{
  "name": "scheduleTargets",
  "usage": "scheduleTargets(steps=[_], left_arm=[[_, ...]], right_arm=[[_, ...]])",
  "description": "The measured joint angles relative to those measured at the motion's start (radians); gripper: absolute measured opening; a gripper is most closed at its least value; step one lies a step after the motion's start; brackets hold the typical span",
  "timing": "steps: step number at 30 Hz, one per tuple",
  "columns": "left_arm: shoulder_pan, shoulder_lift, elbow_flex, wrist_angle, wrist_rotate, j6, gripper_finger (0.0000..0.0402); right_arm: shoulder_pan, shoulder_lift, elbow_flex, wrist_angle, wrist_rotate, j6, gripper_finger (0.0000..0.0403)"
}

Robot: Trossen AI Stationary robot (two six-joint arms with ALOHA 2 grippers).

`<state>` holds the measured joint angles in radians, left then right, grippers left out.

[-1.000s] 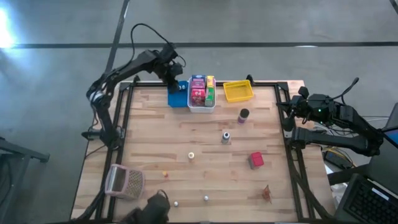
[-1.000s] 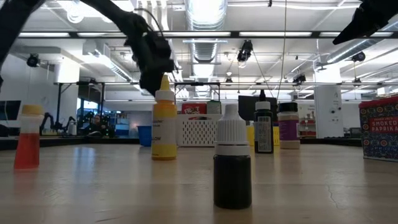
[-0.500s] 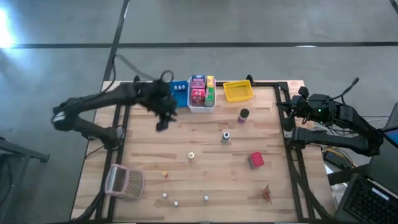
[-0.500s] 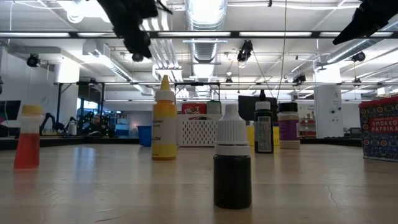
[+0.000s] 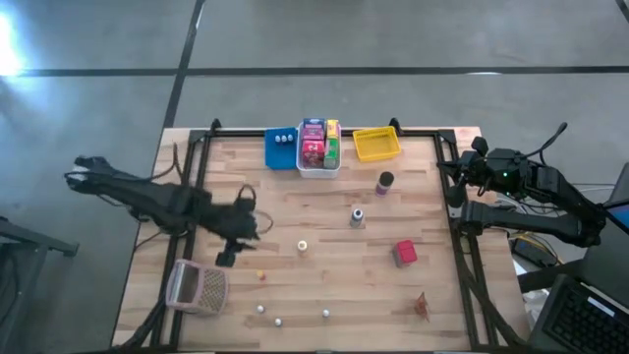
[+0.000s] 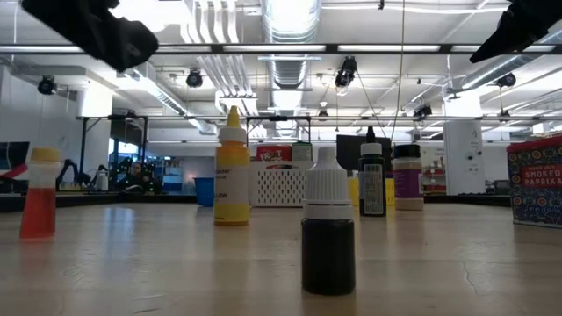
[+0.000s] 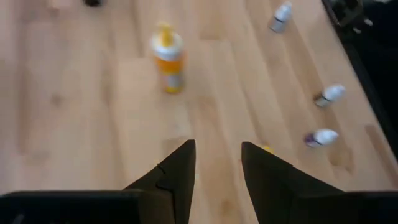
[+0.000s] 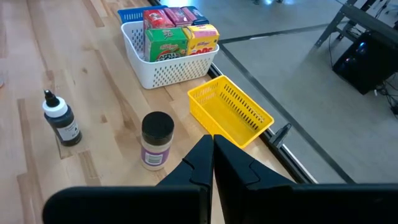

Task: Pick & Place Kitchen Items
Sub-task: Put the small top black food coloring bottle into the blue bin

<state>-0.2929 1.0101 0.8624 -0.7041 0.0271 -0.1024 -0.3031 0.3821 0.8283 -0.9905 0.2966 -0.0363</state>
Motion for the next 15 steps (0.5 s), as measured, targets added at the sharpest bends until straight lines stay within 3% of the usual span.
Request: scheduleTargets(steps=[7,15], left_arm=[[-0.252,0.06,-0.025,0.033,-0.09,-0.193,0.0135],[-0.477,0.126,-0.013,0.079,-0.296,-0.316,0.0135]], right_arm=[[0.0,0.0,0.0,0.0,0.0,0.0,0.0008],[0.0,0.0,0.0,0.0,0.0,0.001,0.0008]])
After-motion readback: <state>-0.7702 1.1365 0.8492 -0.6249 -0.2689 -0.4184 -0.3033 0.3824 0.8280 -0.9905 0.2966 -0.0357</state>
